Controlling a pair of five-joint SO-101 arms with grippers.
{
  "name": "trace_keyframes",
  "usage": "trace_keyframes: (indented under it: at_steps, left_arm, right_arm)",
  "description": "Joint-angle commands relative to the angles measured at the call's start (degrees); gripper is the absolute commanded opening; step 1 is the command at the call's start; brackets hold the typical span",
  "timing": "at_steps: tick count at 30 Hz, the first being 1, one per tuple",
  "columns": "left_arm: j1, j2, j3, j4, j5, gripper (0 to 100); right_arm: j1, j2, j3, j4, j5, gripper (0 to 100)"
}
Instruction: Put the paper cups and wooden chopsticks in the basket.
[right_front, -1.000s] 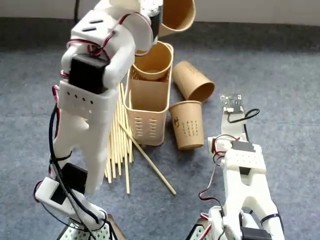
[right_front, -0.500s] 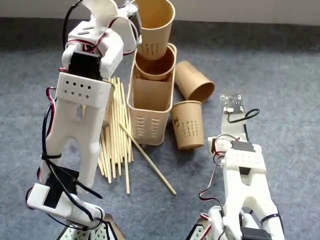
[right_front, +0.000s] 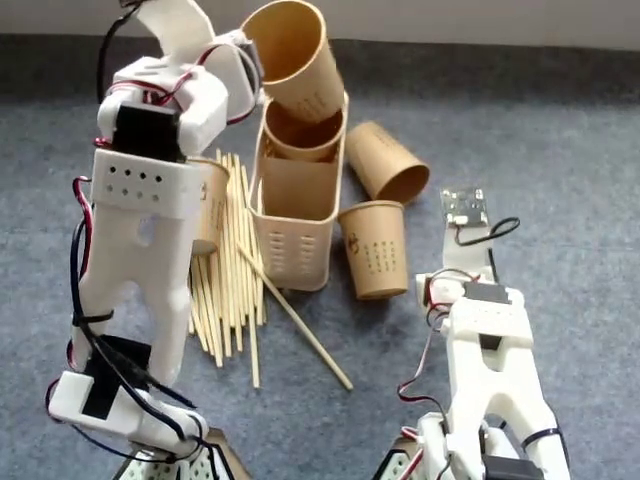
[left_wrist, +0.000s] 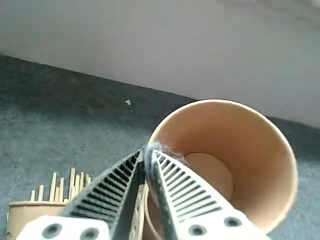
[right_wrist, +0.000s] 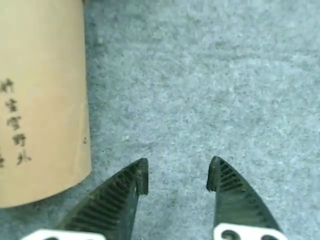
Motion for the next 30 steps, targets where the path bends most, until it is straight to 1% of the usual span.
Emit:
trace_keyframes:
  at_steps: [1,7,11,13,14,15,18,19,22,25,27,30]
  left_arm:
    - [0.0,-0.1,-0.8,3.9,0.2,1]
    - [-0.1,-0.1,-0.9,4.4,0.1,1]
    - [-1.6,-0.8,-2.5,4.0,-0.3,1]
    - [-2.2,-1.0,-4.3,4.0,-4.4,2]
    - [-2.1,-1.1,-5.2,4.0,-7.4,5]
    - [-1.7,-1.1,-6.1,4.0,-9.8,11]
    - [0.8,-1.4,-8.1,4.3,-12.8,30]
    - [1.9,-1.4,-8.7,4.3,-14.9,33]
    - [4.1,-1.4,-10.8,4.3,-22.2,30]
    - [4.1,-1.5,-11.1,4.5,-23.5,24]
    - [0.5,-2.2,-12.5,4.4,-23.5,23]
    - [-9.1,-4.7,-16.2,4.0,-23.2,22]
  right_arm:
    - [-0.3,-1.4,-0.2,-1.0,-0.4,19.3]
    - [-0.3,-1.4,-0.2,-1.0,-0.4,19.3]
    - [-0.3,-1.4,-0.2,-1.0,-0.4,19.3]
    - [-0.3,-1.4,-0.2,-1.0,-0.4,19.3]
    - [-0.3,-1.4,-0.2,-1.0,-0.4,19.3]
    - [-0.3,-1.4,-0.2,-1.0,-0.4,19.3]
    - [-0.3,-1.4,-0.2,-1.0,-0.4,19.3]
    - [-0.3,-1.4,-0.3,-1.0,-0.4,19.3]
    - [-0.3,-1.4,-0.4,-1.0,-0.4,19.3]
    - [0.0,-1.6,-0.7,-0.8,-0.4,19.3]
    - [1.4,-2.0,-2.8,-0.8,-0.4,19.3]
    - [3.1,-1.2,-11.8,2.0,-0.4,19.3]
